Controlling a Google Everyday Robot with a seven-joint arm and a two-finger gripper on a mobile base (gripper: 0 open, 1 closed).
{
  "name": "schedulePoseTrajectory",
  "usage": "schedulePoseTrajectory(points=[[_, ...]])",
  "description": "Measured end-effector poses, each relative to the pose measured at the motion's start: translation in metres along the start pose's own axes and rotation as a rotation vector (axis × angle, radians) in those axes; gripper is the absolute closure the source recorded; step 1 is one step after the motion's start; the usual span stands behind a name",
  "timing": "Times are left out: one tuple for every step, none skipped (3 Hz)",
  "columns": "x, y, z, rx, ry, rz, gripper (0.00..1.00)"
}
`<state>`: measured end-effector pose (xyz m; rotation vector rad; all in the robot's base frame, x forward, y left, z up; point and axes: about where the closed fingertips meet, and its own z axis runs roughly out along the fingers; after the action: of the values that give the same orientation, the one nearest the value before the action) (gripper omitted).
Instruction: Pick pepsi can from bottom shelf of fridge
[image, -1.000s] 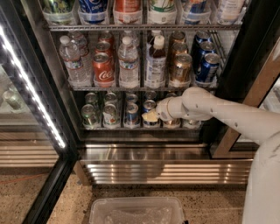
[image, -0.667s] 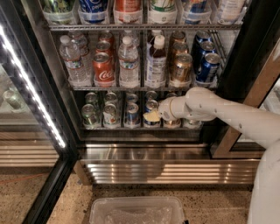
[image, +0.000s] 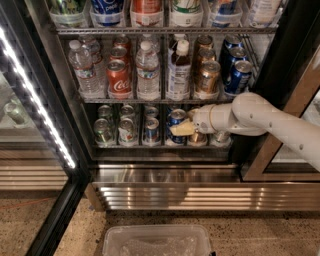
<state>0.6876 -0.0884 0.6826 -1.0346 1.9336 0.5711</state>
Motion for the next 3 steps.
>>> schedulePoseTrajectory(points=[[0.0, 0.0, 0.0, 0.0, 0.0, 0.0, 1.0], [0.0, 0.008, -0.003, -0.016, 0.005, -0.014, 1.0], [0.005, 0.032, -0.034, -0.027, -0.018, 0.017, 1.0]])
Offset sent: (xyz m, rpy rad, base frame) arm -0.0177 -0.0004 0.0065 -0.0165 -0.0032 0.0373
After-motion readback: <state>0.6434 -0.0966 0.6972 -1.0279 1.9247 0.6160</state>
